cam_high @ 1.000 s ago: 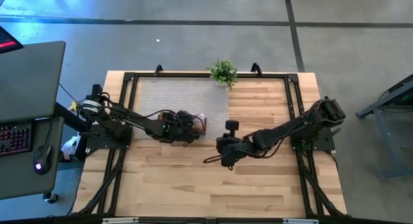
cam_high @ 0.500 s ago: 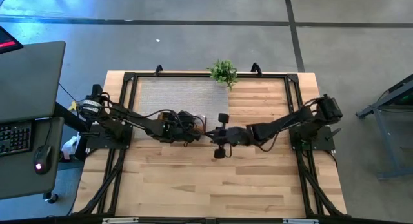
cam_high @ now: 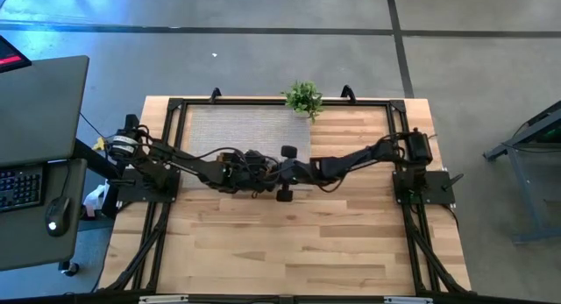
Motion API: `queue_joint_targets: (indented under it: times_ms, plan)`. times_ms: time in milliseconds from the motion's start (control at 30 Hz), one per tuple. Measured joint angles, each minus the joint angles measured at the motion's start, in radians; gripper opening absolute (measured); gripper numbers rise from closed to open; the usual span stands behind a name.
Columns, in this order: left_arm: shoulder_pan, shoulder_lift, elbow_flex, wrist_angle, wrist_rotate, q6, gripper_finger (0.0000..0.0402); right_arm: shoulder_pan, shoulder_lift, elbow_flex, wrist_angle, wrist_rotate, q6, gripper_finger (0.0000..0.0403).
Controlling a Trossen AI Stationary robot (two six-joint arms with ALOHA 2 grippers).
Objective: Pick & Place Tea
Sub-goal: Put the orange tea bag into the right section of the wooden organizer
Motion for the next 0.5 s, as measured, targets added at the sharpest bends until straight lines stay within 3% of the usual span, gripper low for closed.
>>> queue_joint_targets:
  times_ms: [100,233,400,500]
  plan:
    - [0.0,0.0,0.025,-0.04,-0.005,0.02,0.0001,-0.019,0.005,0.01,-0.045,-0.048,0.037,0.0]
    - [0.0,0.0,0.042,-0.073,0.009,0.005,0.0001,-0.032,0.005,0.008,-0.074,-0.02,0.055,0.0]
    - [0.0,-0.015,0.059,-0.077,0.128,0.006,0.0001,-0.045,0.005,0.007,-0.073,-0.056,0.062,0.0]
    - [0.0,-0.021,0.062,-0.073,0.149,0.09,0.0001,-0.044,0.005,0.006,-0.068,-0.045,0.06,0.0]
